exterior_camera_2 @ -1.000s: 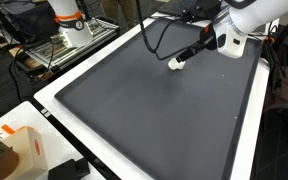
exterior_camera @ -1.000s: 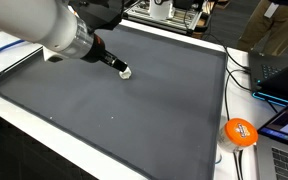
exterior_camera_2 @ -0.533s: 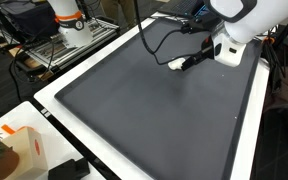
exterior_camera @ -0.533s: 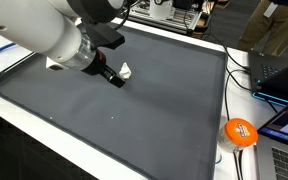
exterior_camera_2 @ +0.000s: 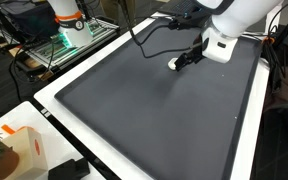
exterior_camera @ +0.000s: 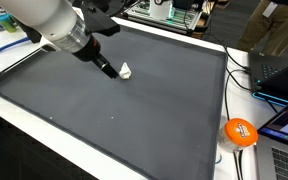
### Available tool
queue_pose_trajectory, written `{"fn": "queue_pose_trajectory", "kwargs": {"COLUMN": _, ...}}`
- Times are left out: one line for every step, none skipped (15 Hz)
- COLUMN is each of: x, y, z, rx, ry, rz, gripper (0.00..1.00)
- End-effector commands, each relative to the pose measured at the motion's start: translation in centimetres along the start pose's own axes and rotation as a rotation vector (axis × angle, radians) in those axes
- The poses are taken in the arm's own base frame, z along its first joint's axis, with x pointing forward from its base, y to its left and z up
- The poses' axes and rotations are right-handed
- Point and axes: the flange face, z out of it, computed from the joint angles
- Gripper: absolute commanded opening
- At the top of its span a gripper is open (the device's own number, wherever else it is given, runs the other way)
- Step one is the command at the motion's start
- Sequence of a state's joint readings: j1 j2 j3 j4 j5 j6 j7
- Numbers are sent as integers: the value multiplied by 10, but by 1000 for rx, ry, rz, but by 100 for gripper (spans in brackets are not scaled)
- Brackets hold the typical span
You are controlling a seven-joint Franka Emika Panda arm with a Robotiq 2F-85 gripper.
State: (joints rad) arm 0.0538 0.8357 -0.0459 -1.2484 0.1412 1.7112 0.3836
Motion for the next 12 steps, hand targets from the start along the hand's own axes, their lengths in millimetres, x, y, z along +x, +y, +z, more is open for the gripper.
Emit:
{"fn": "queue_pose_trajectory", "kwargs": {"x": -41, "y": 19, "z": -2, "rx": -44, "ry": -8, "rz": -75, "gripper": 100}}
{"fn": "queue_pose_trajectory", "kwargs": {"x": -48, "y": 21, "z": -3, "rx": -31, "ry": 0, "rz": -76, "gripper": 100}}
{"fn": "queue_pose_trajectory", "kwargs": {"x": -54, "y": 24, "z": -5, "rx": 0, "ry": 10, "rz": -94, "gripper": 100}}
{"fn": "queue_pose_trajectory", "kwargs": {"x": -59, "y": 29, "z": -9, "rx": 57, "ry": 33, "rz": -115, "gripper": 100}}
{"fn": "queue_pose_trajectory", "kwargs": {"x": -63, "y": 33, "z": -12, "rx": 107, "ry": 64, "rz": -149, "gripper": 100}}
{"fn": "queue_pose_trajectory", "kwargs": {"x": -43, "y": 17, "z": -12, "rx": 35, "ry": 35, "rz": -107, "gripper": 100}}
{"fn": "queue_pose_trajectory", "kwargs": {"x": -47, "y": 20, "z": -13, "rx": 62, "ry": 51, "rz": -124, "gripper": 100}}
{"fn": "queue_pose_trajectory", "kwargs": {"x": -51, "y": 25, "z": -15, "rx": 75, "ry": 57, "rz": -133, "gripper": 100}}
{"fn": "queue_pose_trajectory", "kwargs": {"x": -54, "y": 28, "z": -16, "rx": 81, "ry": 60, "rz": -136, "gripper": 100}}
{"fn": "queue_pose_trajectory", "kwargs": {"x": -56, "y": 30, "z": -17, "rx": 83, "ry": 61, "rz": -139, "gripper": 100}}
{"fn": "queue_pose_trajectory", "kwargs": {"x": -59, "y": 29, "z": -11, "rx": 96, "ry": 85, "rz": -102, "gripper": 100}}
{"fn": "queue_pose_trajectory", "kwargs": {"x": -63, "y": 31, "z": -7, "rx": 98, "ry": 87, "rz": -91, "gripper": 100}}
